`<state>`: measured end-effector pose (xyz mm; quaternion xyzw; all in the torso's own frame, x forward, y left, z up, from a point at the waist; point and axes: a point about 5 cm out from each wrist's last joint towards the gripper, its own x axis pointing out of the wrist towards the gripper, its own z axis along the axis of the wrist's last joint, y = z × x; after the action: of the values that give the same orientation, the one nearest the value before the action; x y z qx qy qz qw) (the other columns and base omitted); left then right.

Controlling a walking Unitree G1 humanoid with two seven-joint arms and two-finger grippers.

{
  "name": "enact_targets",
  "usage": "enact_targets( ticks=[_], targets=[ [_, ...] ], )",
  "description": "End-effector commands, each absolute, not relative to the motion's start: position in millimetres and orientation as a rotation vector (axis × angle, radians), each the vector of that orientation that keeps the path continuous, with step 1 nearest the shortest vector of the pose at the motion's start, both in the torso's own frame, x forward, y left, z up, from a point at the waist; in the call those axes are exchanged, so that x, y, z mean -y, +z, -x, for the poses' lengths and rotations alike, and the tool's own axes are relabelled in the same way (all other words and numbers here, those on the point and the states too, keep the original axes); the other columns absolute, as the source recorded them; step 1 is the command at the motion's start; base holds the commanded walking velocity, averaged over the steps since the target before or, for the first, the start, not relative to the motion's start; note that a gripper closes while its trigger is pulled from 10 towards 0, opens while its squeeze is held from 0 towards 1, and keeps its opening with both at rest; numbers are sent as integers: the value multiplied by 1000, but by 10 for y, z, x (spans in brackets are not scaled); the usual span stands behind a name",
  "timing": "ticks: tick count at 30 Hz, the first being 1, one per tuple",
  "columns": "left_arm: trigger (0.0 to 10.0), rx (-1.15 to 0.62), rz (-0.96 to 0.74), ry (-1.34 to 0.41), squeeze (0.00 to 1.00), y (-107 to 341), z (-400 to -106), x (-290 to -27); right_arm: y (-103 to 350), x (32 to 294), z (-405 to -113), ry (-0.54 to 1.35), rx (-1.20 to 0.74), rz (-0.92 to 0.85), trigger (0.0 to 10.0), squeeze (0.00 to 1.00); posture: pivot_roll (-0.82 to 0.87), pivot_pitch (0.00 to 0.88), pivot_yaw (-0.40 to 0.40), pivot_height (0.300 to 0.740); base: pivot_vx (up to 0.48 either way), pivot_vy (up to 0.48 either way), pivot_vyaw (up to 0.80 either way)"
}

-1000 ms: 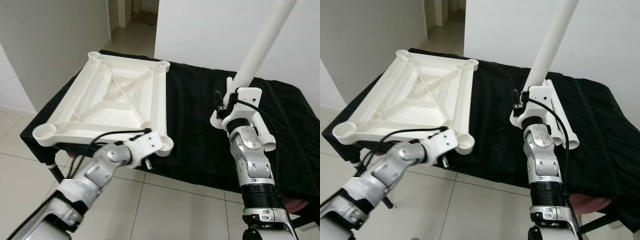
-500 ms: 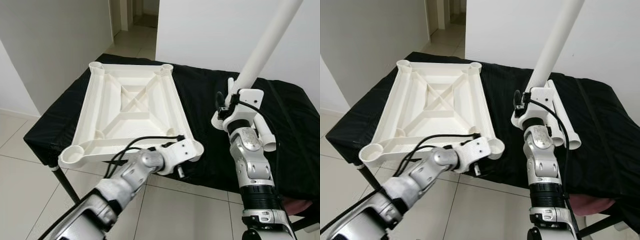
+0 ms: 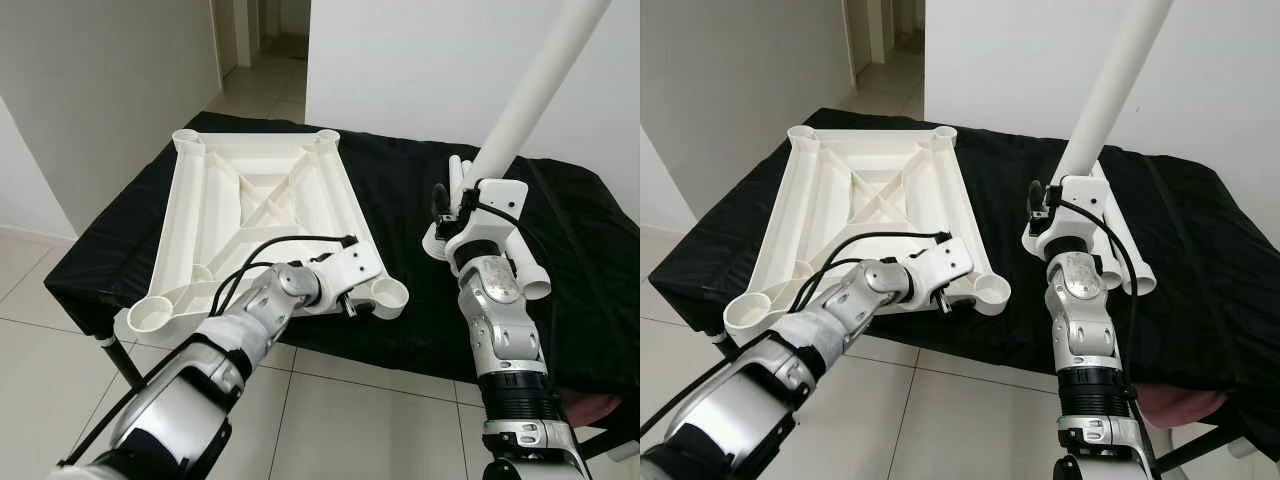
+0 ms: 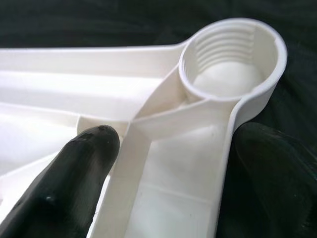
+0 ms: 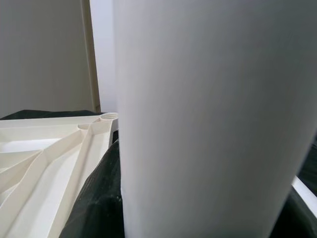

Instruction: Building children table

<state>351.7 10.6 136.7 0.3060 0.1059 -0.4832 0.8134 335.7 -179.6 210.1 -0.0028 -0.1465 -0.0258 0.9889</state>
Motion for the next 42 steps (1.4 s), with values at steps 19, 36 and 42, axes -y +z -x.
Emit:
enact_targets(
  ticks=[19,36,42],
  targets=[
    [10000,-72,-726,-419,0,1588,-3923,-569,2117,1764,-3327,-52,311,-10,10000,0,-21,0,-22,740,0,0,0],
    [10000,93,-339,-591,0,1856,-3725,-538,2072,1714,-3301,-32,310,-14,10000,0,-8,0,-32,740,0,0,0],
    [10000,159,-208,-616,0,1971,-3597,-563,2073,1691,-3274,-30,335,-34,10000,0,6,0,-49,740,0,0,0]
  ],
)
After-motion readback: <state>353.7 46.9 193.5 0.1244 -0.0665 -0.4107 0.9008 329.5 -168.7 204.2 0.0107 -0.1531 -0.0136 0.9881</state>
